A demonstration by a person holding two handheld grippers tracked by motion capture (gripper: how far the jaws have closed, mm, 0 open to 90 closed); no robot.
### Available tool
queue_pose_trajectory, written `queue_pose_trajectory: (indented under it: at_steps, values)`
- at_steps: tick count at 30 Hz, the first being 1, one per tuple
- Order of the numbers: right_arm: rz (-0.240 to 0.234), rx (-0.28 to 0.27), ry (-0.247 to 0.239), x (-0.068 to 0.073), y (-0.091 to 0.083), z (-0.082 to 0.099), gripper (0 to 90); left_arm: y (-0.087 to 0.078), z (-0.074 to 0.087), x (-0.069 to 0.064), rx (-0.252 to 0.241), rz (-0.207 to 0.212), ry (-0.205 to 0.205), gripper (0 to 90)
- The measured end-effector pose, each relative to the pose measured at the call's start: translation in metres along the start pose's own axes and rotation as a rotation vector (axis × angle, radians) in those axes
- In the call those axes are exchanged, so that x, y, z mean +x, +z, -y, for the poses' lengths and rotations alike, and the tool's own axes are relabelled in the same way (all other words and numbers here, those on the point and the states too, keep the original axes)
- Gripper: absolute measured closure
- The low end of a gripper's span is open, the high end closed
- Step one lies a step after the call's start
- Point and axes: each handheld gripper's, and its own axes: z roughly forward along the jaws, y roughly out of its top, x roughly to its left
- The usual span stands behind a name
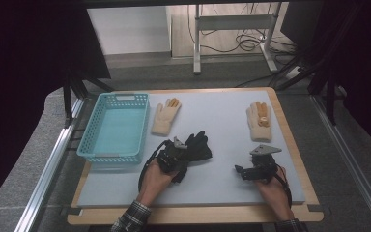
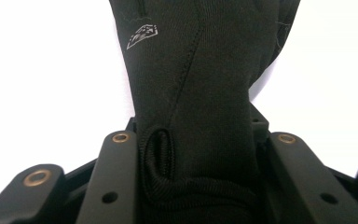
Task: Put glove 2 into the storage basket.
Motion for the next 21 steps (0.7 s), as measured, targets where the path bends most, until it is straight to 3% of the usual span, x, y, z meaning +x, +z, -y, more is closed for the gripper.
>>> queue_pose_trajectory:
  at_steps: [3, 21]
  values:
    - [0.0, 0.0, 0.001, 0.0, 0.0, 0.0, 11.3, -0.004, -0.004, 0.004, -0.014, 0.004, -0.012, 61.7]
    - [0.0, 0.0, -0.001, 0.0, 0.0, 0.0, 11.3, -0.062, -0.041, 0.041, -0.088, -0.096, -0.055, 60.7]
